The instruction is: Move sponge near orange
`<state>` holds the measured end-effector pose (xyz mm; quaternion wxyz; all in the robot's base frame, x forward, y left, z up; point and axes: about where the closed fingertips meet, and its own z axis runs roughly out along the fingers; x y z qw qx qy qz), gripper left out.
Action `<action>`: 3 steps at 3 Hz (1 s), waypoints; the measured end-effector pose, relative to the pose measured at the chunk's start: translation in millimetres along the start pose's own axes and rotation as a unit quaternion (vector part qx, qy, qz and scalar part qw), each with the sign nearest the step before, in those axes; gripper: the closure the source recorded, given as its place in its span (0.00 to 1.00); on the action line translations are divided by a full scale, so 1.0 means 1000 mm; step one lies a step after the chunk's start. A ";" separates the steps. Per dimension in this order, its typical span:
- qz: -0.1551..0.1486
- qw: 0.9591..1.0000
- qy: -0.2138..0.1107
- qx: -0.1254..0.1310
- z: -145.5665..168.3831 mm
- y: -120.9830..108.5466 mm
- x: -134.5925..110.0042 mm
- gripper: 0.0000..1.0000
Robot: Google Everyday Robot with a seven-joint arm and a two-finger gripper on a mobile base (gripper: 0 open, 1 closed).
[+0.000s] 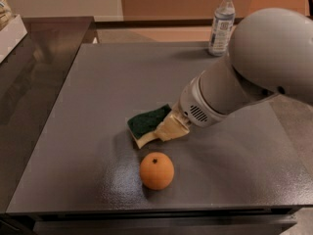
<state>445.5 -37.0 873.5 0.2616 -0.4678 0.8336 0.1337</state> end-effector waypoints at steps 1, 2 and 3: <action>0.004 1.000 0.001 0.009 -0.002 -0.011 0.001 0.12; 0.002 1.000 0.000 0.010 -0.003 -0.009 0.000 0.00; 0.002 1.000 0.000 0.010 -0.003 -0.009 0.000 0.00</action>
Offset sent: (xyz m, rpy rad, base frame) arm 0.0069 -0.0062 0.0007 -0.0052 -0.0070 -0.0136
